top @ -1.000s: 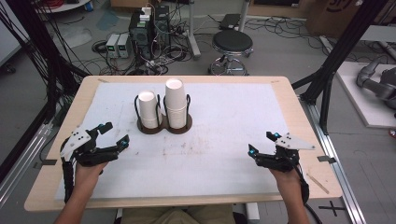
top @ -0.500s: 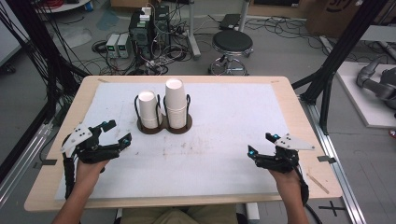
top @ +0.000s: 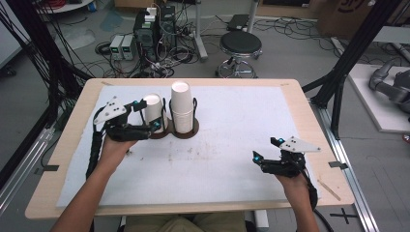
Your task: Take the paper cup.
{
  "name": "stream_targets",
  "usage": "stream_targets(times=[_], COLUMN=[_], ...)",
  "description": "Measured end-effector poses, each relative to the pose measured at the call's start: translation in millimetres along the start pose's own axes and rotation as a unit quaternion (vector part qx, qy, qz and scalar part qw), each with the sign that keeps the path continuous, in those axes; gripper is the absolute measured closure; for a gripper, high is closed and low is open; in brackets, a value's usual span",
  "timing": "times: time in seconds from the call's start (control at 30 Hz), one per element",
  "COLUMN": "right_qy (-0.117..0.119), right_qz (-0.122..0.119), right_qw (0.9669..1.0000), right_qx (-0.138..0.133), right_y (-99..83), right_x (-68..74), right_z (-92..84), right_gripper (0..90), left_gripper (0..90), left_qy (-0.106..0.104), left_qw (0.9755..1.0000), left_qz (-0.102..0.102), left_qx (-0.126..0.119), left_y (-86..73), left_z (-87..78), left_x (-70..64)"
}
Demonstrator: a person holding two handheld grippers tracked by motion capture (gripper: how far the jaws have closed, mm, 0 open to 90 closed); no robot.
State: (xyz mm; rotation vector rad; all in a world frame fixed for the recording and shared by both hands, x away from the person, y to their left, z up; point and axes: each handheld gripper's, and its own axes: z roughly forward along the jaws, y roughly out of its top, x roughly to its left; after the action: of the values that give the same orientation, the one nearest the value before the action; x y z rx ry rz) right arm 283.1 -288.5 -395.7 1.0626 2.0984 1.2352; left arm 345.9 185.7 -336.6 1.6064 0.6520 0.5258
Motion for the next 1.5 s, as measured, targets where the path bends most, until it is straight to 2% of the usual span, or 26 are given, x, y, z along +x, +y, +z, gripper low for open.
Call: stream_targets(times=[0.03, 0.1, 0.17, 0.2, 0.23, 0.27, 0.33, 0.43, 0.6, 0.7, 0.83, 0.87, 0.9, 0.97, 1.07, 1.27, 1.43, 1.5], right_qy=[0.0, 0.003, 0.007, 0.009, 0.011, 0.011, 0.014, 0.016, 0.02, 0.022, 0.024, 0.025, 0.027, 0.027, 0.027, 0.026, 0.028, 0.029], right_qz=[0.001, 0.001, 0.002, 0.002, 0.001, 0.001, -0.001, -0.001, 0.006, 0.002, 0.002, 0.002, 0.002, 0.004, 0.004, 0.007, 0.007, 0.007], right_qw=[1.0, 1.0, 1.0, 0.9999, 0.9999, 0.9999, 0.9999, 0.9999, 0.9998, 0.9998, 0.9997, 0.9997, 0.9996, 0.9996, 0.9996, 0.9996, 0.9996, 0.9995], right_qx=[0.0, -0.001, -0.004, -0.006, -0.005, -0.005, -0.006, -0.004, -0.002, -0.002, -0.001, -0.002, -0.001, -0.001, -0.002, -0.002, 0.002, 0.003], right_y=[0.2, 0.7, 1.6, 2.2, 2.7, 2.7, 3.2, 2.8, 2.1, 1.9, 1.7, 1.7, 1.7, 1.7, 1.3, 0.8, 0.8, 0.7], right_x=[0.3, 0.9, 1.9, 2.5, 3.0, 3.0, 3.6, 3.5, 2.9, 2.5, 2.7, 2.5, 2.3, 1.9, 0.6, 0.2, 1.6, 2.0], right_z=[-0.3, -0.7, -0.9, -0.7, -0.7, -0.7, 0.6, 1.3, 0.7, 1.2, 1.4, 1.3, 0.9, 0.2, -0.3, 0.2, 1.6, 2.6], right_gripper=[16.7, 16.8, 16.7, 16.7, 16.7, 16.7, 16.7, 16.7, 16.7, 16.7, 16.7, 16.7, 16.7, 16.7, 16.7, 16.7, 16.7, 16.8], left_gripper=[15.7, 15.7, 15.7, 15.7, 15.7, 15.7, 15.6, 15.7, 15.6, 15.7, 19.0, 23.9, 24.8, 26.8, 32.2, 33.3, 33.6, 33.7], left_qy=[0.0, -0.001, -0.002, -0.002, 0.005, 0.005, 0.011, 0.015, 0.031, 0.036, 0.04, 0.041, 0.049, 0.048, 0.049, 0.047, 0.042, 0.04], left_qw=[1.0, 1.0, 0.9997, 0.9997, 0.9997, 0.9997, 0.9993, 0.9993, 0.9981, 0.9969, 0.9966, 0.9966, 0.9957, 0.9951, 0.9949, 0.995, 0.9964, 0.997], left_qz=[0.0, -0.002, -0.022, -0.022, -0.023, -0.023, -0.034, -0.034, -0.029, -0.037, -0.034, -0.035, -0.038, -0.042, -0.037, -0.033, -0.041, -0.038], left_qx=[0.0, -0.001, -0.012, -0.012, -0.007, -0.007, 0.004, 0.009, 0.045, 0.059, 0.063, 0.062, 0.069, 0.076, 0.08, 0.082, 0.061, 0.053], left_y=[0.0, 6.6, 14.8, 14.8, 18.7, 18.7, 22.0, 24.2, 27.5, 29.0, 32.1, 32.2, 31.0, 29.3, 28.9, 29.7, 35.1, 38.7], left_z=[0.0, 10.7, 25.6, 25.6, 36.0, 36.0, 51.3, 60.7, 84.0, 96.8, 103.7, 105.5, 108.6, 110.1, 110.9, 109.9, 105.3, 102.9], left_x=[0.0, 0.2, 2.8, 2.8, 5.0, 5.0, 9.6, 11.7, 16.2, 18.3, 16.1, 16.0, 16.1, 16.2, 15.1, 15.1, 15.1, 14.6])
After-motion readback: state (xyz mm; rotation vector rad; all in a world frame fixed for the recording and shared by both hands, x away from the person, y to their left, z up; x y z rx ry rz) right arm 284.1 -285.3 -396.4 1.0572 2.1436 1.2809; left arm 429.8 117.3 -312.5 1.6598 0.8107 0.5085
